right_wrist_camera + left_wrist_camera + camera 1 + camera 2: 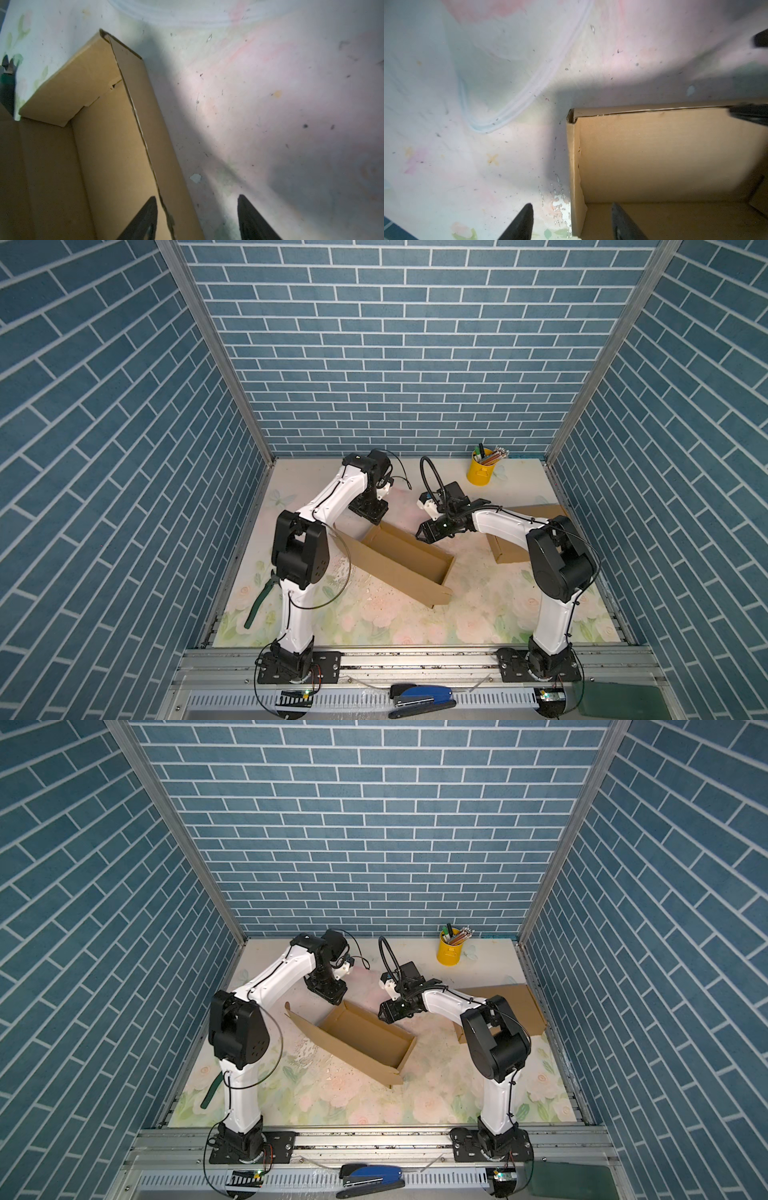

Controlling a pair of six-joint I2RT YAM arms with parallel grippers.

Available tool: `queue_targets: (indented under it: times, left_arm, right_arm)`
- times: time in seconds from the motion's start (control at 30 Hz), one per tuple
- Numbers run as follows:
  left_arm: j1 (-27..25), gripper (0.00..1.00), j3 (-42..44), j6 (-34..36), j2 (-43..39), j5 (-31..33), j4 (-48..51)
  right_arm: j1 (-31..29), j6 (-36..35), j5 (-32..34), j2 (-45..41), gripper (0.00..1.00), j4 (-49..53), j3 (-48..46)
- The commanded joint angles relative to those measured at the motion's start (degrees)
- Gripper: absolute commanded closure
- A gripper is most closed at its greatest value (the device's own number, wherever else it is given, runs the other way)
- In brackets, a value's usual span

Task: Fold the paper box

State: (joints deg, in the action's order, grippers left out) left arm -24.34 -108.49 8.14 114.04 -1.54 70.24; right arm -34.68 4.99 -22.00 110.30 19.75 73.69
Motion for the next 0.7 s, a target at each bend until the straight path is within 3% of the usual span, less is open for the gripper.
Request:
queue_targets:
  times: [0.0, 0.3, 0.37, 0.5, 0.67]
  left_arm:
    - [1.8, 0.39, 1.4, -2.2, -6.6, 1.5, -2.4]
    - [3.7, 0.39, 17.9, -5.2, -28.0, 14.7, -23.2]
    - [4.0, 0.27, 22.1, -5.2, -32.8, 15.0, -28.3]
    - [6.4, 0.07, 30.7, -5.5, -41.8, 6.7, -35.8]
    - [10.9, 0.07, 29.5, -12.1, -43.2, 0.2, -31.6]
  right_arm:
    - [-0.6, -0.5, 0.9, 1.7, 0.45, 2.8, 3.5]
    - [-0.5, 12.1, 8.9, 3.9, 0.76, 2.6, 5.9]
    - [-0.3, 16.0, 10.5, 3.7, 0.82, 1.5, 5.7]
    - [0.8, 24.9, 13.5, 2.4, 0.90, -1.4, 4.0]
    - [2.6, 39.2, 18.5, -2.2, 0.91, -6.8, -2.9]
